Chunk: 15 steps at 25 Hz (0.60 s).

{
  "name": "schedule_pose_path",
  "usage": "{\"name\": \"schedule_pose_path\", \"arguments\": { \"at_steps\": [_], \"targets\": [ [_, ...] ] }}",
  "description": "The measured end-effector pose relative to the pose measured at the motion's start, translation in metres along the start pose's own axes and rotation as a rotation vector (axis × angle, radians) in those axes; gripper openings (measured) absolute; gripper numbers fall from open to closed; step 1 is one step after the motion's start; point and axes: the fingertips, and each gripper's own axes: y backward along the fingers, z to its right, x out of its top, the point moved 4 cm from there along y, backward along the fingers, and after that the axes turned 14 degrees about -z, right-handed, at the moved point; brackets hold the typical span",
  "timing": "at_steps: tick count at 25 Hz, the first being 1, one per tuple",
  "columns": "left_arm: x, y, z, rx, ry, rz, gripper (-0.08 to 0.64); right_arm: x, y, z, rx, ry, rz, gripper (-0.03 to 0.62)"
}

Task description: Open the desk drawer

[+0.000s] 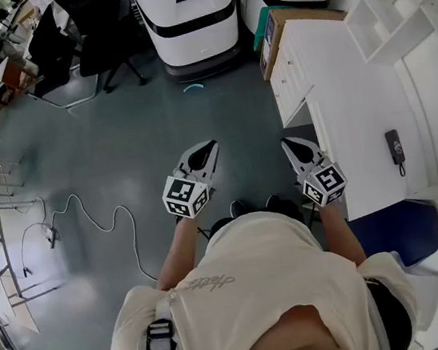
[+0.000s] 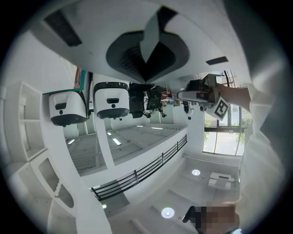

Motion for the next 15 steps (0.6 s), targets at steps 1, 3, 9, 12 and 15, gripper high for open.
{"name": "schedule_pose_path", "arguments": {
  "at_steps": [1, 3, 9, 12, 15],
  "targets": [
    [-0.005, 0.000, -0.008, 0.008, 0.004, -0.006, 0.000, 0.003, -0.008, -0.003, 0.007, 0.005, 0.010, -0.008],
    [-0.013, 0.001, -0.025, 0.019, 0.011, -0.015, 0.000, 0.009, -0.022, -0.009, 0.013, 0.006, 0.030, -0.008],
    [-0.027, 0.007, -0.051, 0.032, 0.061, -0.001, 0.000, 0.022, -0.037, -0.003, -0.058, -0.011, 0.053, -0.006],
    [-0.036, 0.003, -0.067, 0.049, 0.093, -0.011, 0.000, 0.020, -0.050, 0.002, -0.066, -0.009, 0.023, -0.006],
    [-0.036, -0.004, -0.080, 0.054, 0.109, -0.023, 0.000, 0.022, -0.065, 0.012, -0.063, -0.024, 0.011, -0.006]
  ]
}}
